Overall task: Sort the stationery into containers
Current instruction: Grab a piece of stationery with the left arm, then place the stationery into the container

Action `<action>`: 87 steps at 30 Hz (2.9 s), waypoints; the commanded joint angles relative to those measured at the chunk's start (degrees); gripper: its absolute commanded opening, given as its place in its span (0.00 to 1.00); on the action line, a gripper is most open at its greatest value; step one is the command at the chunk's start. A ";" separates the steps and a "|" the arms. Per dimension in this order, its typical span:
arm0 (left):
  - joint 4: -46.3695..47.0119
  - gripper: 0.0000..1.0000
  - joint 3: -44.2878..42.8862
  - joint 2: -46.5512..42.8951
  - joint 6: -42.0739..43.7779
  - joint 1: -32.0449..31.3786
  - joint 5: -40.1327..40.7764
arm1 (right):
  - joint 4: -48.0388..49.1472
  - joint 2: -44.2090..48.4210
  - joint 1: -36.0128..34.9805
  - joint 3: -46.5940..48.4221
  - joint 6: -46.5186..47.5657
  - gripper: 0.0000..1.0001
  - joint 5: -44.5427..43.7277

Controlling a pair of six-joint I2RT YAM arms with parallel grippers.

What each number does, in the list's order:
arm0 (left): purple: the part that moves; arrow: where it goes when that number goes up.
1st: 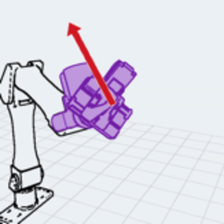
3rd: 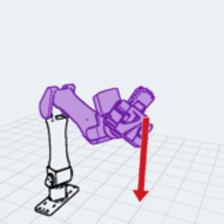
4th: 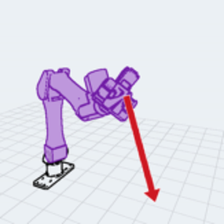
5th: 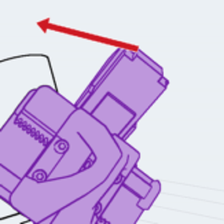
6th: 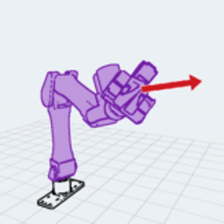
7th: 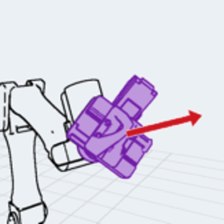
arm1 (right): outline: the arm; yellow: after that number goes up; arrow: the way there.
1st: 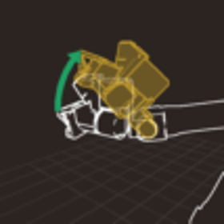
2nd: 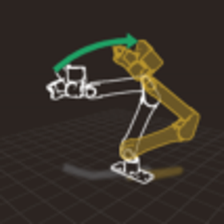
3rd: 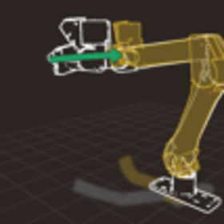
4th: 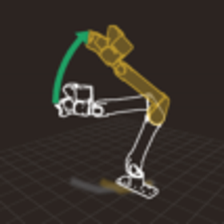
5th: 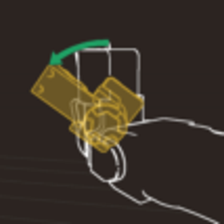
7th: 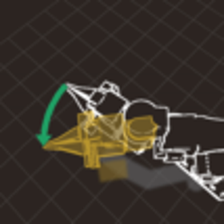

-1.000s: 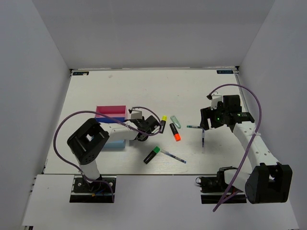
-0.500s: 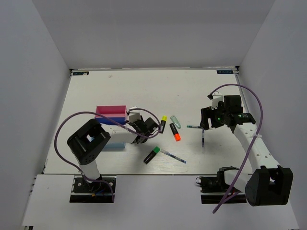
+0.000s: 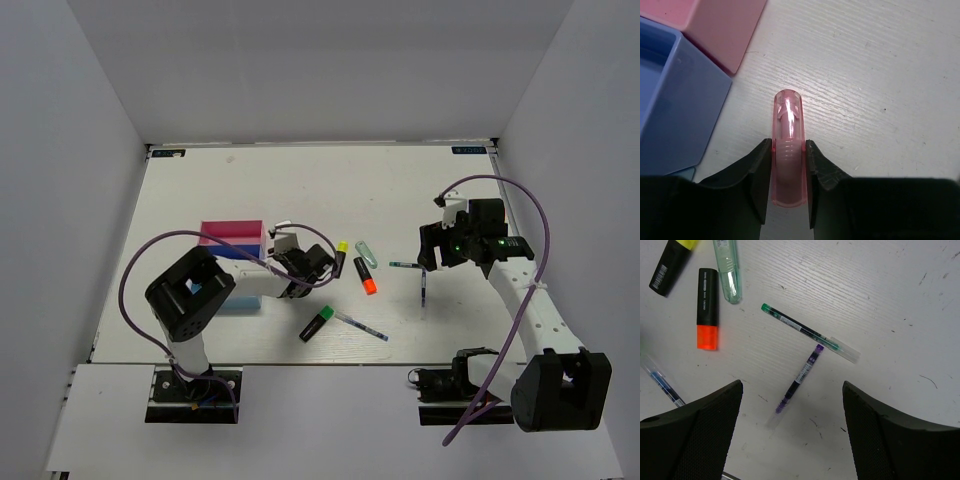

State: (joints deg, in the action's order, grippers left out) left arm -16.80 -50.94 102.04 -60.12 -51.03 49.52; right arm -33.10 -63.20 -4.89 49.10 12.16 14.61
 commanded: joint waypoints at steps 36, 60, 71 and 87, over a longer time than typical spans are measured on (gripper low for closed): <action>-18.27 0.00 -15.77 -14.24 5.01 24.04 -17.17 | -0.03 2.29 0.75 2.32 -0.74 0.83 2.09; -19.15 0.22 -14.10 -9.49 3.08 30.46 -14.71 | -0.30 2.03 1.54 2.40 -0.65 0.83 2.88; -20.12 0.52 -15.86 -7.91 2.37 31.60 -14.89 | -0.56 1.94 1.98 2.49 -0.56 0.83 3.49; -9.13 0.27 -14.28 -18.98 39.61 20.97 -46.47 | -0.82 1.76 2.34 2.14 0.14 0.00 4.72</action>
State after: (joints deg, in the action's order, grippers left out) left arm -30.52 -65.17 87.85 -37.45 -27.05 24.25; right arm -33.56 -62.19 -2.72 49.10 12.14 18.06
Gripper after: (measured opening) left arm 0.166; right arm 0.084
